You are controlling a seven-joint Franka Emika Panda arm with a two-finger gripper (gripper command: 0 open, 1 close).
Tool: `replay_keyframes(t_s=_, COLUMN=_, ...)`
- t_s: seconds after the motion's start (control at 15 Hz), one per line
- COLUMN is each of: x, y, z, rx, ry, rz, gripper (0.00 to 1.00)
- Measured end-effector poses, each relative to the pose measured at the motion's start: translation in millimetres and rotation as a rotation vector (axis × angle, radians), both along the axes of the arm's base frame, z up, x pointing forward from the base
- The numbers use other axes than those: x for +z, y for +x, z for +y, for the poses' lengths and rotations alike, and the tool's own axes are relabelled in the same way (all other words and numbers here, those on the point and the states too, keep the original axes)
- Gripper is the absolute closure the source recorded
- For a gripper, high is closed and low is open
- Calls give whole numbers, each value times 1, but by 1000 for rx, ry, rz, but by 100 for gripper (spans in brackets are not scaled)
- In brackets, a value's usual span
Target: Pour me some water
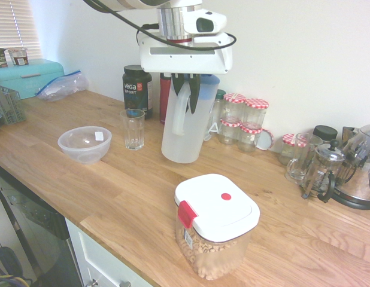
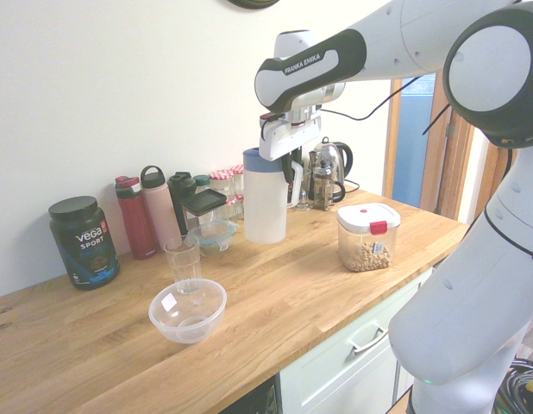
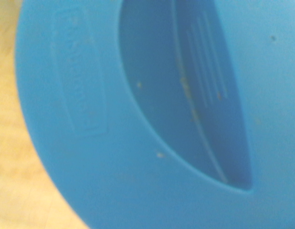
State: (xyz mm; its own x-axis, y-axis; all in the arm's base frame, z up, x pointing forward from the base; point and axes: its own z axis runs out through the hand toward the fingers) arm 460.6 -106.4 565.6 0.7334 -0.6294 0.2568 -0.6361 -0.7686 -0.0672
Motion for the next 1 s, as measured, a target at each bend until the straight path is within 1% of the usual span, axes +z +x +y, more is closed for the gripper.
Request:
replay_keyframes(t_s=0.2, x=-10, y=-3, z=-11, rx=-111, ry=-19, rz=-99, gripper=100)
replay_keyframes(t_s=0.27, x=-16, y=-4, z=-14, rx=-129, ry=-36, rz=-103, gripper=100)
replay_keyframes(t_s=0.53, x=-37, y=-9, z=-13, rx=-139, ry=-71, rz=-62, gripper=100)
replay_keyframes(t_s=1.0, x=-52, y=-8, z=-14, rx=-144, ry=-76, rz=-31, gripper=100)
